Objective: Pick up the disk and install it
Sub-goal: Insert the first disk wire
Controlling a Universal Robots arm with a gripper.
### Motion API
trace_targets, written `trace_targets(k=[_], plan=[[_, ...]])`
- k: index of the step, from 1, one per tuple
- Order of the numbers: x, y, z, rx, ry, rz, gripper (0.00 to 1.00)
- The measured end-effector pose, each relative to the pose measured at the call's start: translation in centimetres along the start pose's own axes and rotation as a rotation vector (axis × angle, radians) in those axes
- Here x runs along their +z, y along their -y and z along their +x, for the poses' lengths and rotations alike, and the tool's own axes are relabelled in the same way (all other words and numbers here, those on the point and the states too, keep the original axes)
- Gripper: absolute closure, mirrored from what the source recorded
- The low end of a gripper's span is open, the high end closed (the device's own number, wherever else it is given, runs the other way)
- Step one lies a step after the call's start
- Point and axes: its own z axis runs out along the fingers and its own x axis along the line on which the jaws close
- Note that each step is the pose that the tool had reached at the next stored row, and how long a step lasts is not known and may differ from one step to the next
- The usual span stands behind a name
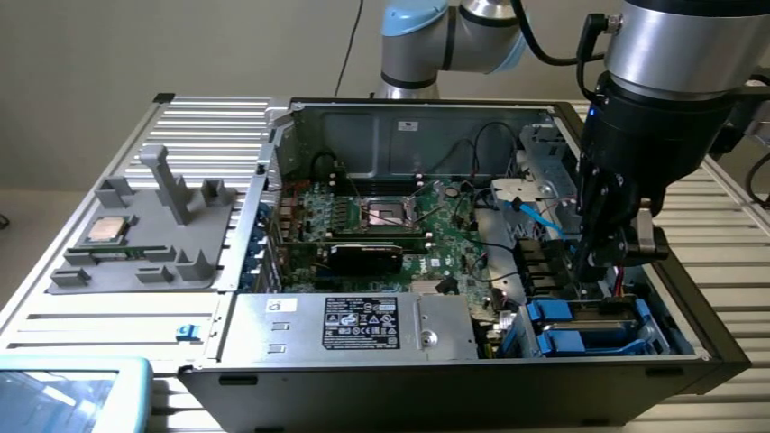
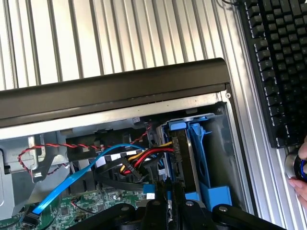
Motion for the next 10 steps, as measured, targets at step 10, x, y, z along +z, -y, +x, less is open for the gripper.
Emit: trace_targets(k=[10], plan=[[0.13,-0.96,-0.19,-0.005,0.0083,0.0462,0.84]])
